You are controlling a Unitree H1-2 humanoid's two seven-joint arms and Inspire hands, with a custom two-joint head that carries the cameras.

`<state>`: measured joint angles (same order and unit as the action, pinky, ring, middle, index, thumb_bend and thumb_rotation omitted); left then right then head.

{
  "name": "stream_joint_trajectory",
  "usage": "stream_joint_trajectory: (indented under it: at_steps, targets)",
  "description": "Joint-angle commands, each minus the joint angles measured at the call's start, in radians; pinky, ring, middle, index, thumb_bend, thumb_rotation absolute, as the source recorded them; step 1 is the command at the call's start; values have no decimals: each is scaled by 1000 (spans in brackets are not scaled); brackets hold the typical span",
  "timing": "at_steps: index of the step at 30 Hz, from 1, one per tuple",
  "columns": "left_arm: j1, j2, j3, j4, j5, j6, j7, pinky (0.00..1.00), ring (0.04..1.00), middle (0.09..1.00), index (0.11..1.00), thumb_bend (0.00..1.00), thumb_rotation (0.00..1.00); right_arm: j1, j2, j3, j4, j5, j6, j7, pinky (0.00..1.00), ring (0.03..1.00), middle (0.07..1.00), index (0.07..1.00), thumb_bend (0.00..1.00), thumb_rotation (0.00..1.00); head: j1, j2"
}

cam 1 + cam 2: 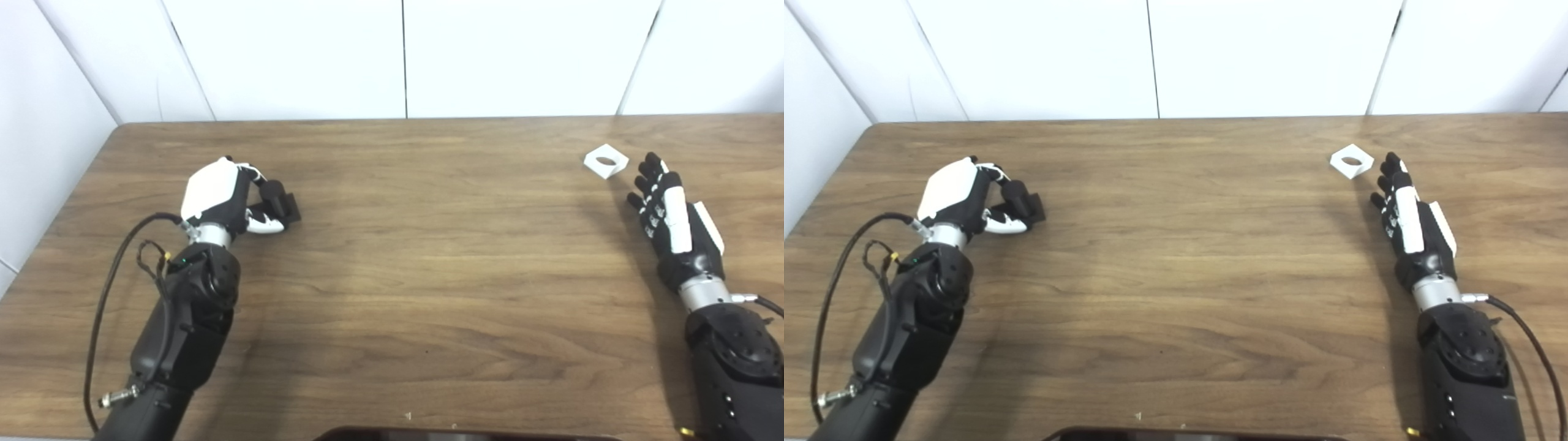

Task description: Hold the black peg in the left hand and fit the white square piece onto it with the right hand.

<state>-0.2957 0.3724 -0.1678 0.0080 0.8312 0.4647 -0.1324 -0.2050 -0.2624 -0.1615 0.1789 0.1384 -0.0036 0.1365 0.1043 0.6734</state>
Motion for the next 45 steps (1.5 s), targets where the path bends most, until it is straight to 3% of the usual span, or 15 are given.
stream_joint_trajectory:
  at_steps: [1, 14, 26, 45]
  targets:
    - [-12, 5, -1, -44, 31, 4, -13, 1000, 1000, 871, 487, 524, 65, 8, 7, 7, 10, -4, -4, -6, 1000, 1000, 1000, 1000, 625, 1000, -1, 2]
    - [63, -41, -77, -182, 72, -11, -43, 1000, 1000, 880, 488, 524, 66, 13, 22, 10, -4, 0, 18, -10, 1000, 1000, 1000, 1000, 659, 1000, -14, 7]
    - [134, -76, -164, -279, 110, -67, -50, 1000, 1000, 879, 490, 523, 71, 22, 30, 10, -9, 0, 22, -12, 1000, 1000, 1000, 1000, 686, 1000, -38, 11]
    - [187, -182, -288, -330, 192, -127, -71, 1000, 1000, 892, 491, 524, 71, 35, 41, 18, -39, -6, 49, -18, 1000, 1000, 1000, 1000, 653, 1000, -55, 15]
